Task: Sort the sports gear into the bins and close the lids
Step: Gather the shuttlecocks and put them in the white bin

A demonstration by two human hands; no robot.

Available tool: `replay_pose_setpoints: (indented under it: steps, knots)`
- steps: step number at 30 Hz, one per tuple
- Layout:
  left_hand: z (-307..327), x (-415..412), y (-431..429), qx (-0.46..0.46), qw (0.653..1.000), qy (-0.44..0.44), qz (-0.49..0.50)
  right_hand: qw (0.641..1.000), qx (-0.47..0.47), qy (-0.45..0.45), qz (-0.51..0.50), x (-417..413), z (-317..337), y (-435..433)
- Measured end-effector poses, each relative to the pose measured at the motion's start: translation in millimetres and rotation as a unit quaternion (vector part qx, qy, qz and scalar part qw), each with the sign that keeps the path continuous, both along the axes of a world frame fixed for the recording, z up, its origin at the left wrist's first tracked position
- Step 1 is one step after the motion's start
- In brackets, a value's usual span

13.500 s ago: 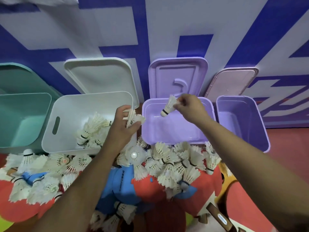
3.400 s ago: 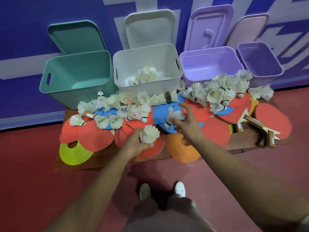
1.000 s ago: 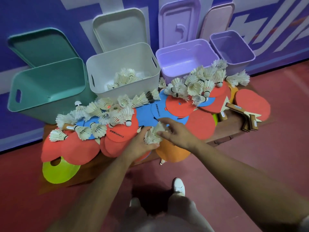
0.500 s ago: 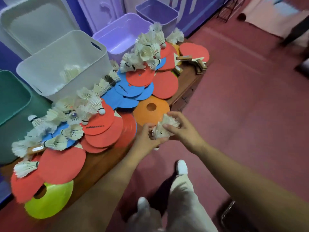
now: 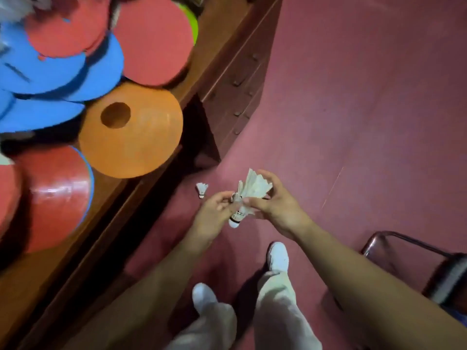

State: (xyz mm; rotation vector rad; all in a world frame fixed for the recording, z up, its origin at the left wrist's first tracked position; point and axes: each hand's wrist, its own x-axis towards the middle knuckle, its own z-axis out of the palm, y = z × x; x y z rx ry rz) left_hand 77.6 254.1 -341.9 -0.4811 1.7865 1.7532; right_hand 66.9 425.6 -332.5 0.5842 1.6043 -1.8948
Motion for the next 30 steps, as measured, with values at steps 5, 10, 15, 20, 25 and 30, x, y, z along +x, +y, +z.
replay_pose_setpoints:
  steps: [5, 10, 15, 20, 25, 30]
  knots:
    - [-153, -40, 20, 0.025, 0.997, -0.055, 0.045, 0.999, 0.035, 0.011, -0.028, -39, -137, 44]
    - [-339, -75, -6, -0.284, 0.957, -0.060, 0.015, 0.998, 0.010, 0.016, -0.052, -69, -282, 66]
    - [-469, -91, -42, -0.466, 0.872, -0.129, -0.071, 0.999, 0.001, -0.005, -0.046, -73, -400, 56]
    - [-535, -109, -74, -0.481, 0.869, -0.113, -0.032, 1.000, -0.006, -0.017, -0.019, -67, -464, 40]
    - [-556, -107, -96, -0.481, 0.875, -0.020, -0.045, 0.999, 0.005, 0.007, 0.032, -63, -486, 17]
    - [-485, -90, -64, -0.315, 0.943, 0.050, 0.094, 0.995, 0.036, 0.045, 0.087, -60, -438, 12]
